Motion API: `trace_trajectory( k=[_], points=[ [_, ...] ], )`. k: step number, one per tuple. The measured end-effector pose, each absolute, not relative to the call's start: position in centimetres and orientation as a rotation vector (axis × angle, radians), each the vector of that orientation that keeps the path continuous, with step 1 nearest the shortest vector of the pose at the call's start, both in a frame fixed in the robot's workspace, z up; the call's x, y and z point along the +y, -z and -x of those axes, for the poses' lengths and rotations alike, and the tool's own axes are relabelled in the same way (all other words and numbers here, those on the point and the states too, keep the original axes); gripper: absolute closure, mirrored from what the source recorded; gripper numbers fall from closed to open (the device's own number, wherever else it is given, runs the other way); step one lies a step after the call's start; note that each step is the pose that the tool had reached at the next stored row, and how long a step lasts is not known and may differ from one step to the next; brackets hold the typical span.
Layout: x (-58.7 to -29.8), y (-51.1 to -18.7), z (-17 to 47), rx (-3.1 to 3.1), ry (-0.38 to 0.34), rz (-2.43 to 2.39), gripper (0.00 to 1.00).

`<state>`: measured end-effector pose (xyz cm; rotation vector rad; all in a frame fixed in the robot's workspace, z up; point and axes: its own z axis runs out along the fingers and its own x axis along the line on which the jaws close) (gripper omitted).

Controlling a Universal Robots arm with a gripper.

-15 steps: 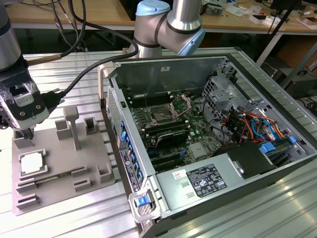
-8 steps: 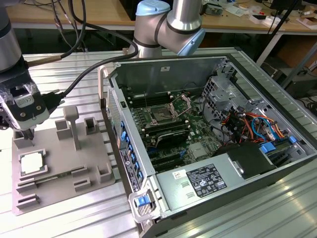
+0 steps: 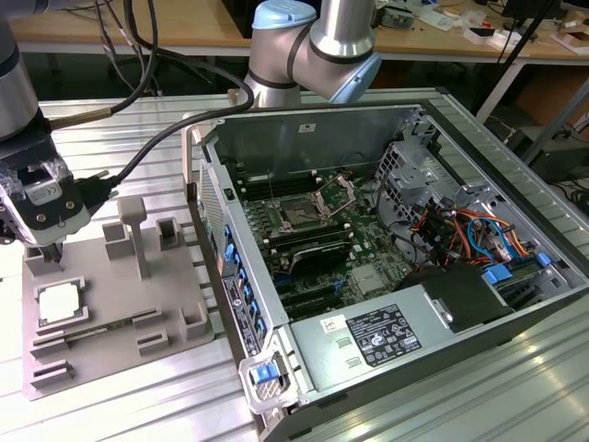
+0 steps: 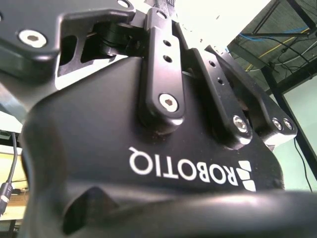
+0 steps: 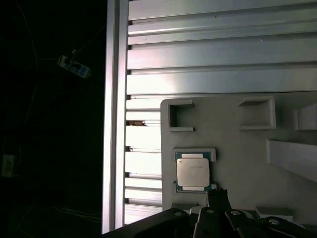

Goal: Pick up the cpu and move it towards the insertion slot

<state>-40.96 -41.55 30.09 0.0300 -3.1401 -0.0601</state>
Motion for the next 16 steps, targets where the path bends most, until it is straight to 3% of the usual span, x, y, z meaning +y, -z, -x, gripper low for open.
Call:
trace_trajectory(
  k=[16],
  points=[
    [-41.55, -29.48, 41.10, -3.140, 0.060, -0.030, 0.89]
  ],
)
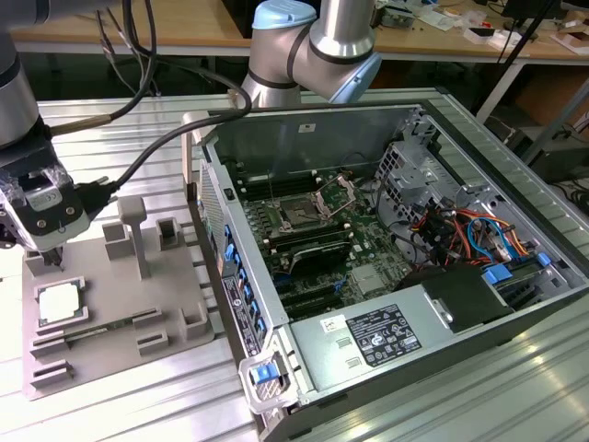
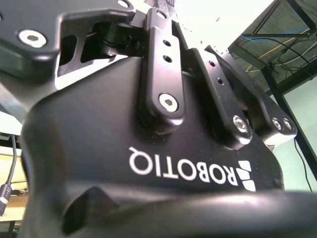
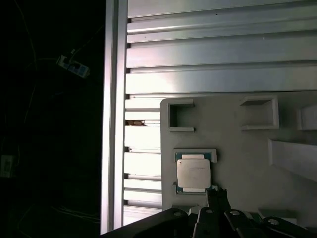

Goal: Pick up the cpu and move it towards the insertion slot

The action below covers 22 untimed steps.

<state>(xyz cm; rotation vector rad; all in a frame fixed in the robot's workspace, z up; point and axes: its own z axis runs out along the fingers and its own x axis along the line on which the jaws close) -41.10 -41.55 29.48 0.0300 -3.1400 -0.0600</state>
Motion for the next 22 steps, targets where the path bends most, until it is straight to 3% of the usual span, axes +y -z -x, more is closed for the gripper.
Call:
trace_trajectory(
  k=[22],
  points=[
    [-41.55, -28.79, 41.31, -3.140, 0.060, -0.030, 0.89]
  ],
)
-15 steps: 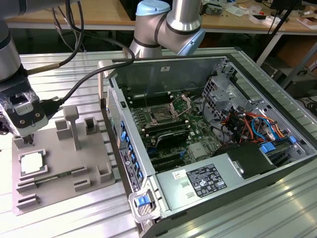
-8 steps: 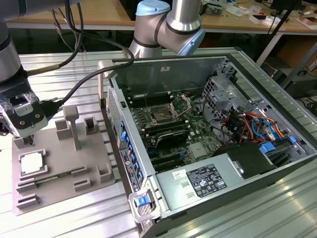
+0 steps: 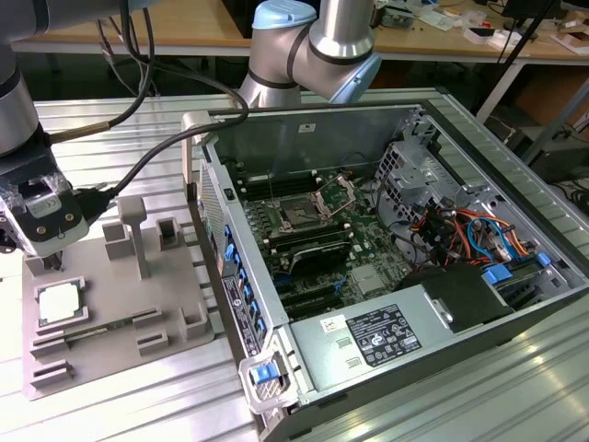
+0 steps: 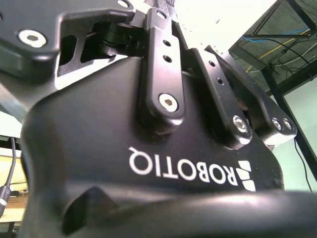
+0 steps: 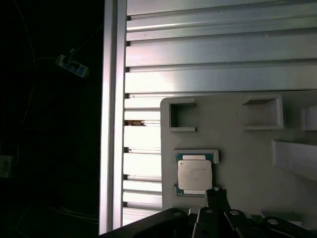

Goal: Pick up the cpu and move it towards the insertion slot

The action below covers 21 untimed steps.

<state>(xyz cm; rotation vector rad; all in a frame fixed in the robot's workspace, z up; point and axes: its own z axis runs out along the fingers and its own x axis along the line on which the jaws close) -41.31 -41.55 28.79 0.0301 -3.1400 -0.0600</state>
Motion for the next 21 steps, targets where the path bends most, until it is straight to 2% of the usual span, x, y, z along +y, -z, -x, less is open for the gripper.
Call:
trace_trajectory(
  k=[21],
  points=[
    [-41.55, -28.37, 41.42, -3.140, 0.060, -0.030, 0.89]
  ],
)
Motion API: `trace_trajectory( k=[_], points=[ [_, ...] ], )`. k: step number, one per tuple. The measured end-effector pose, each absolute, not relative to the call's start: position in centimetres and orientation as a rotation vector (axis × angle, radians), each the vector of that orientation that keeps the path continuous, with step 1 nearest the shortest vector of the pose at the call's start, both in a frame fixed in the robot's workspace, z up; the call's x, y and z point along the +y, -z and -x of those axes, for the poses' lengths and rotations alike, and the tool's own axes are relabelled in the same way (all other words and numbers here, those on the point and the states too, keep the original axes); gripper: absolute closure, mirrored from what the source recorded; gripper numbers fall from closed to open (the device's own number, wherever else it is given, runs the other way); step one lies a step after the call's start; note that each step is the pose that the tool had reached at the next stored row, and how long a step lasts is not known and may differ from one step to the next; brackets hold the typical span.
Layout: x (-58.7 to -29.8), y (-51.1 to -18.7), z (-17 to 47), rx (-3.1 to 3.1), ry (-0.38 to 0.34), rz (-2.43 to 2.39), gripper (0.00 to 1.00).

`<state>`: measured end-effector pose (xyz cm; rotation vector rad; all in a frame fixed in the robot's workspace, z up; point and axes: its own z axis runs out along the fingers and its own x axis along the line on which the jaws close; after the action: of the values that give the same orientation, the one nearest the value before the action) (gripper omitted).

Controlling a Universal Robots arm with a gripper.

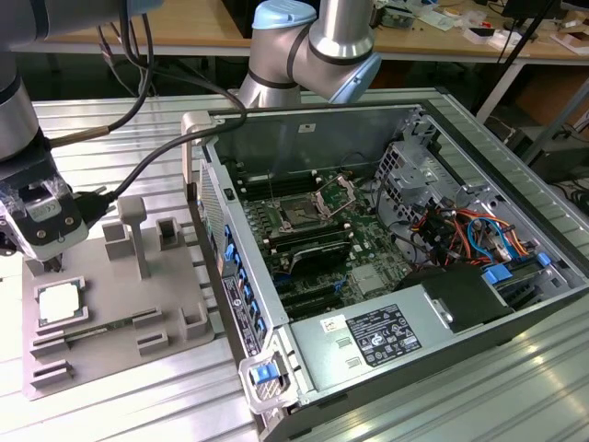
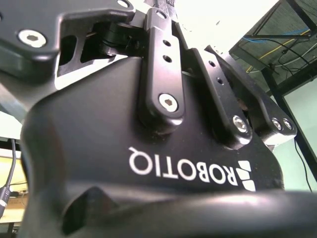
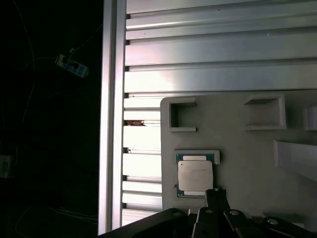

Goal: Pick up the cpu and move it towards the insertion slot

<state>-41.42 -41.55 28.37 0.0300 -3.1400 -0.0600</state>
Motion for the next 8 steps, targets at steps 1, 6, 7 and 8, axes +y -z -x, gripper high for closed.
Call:
trace_trajectory(
  k=[1, 6, 7, 8],
  points=[
    [-41.55, -28.35, 41.43, -3.140, 0.060, -0.030, 0.89],
    [-41.55, -28.12, 41.47, -3.140, 0.060, -0.030, 0.89],
    [-41.55, -27.89, 41.49, -3.140, 0.060, -0.030, 0.89],
    [-41.55, -27.58, 41.51, -3.140, 0.060, -0.030, 0.89]
  ],
)
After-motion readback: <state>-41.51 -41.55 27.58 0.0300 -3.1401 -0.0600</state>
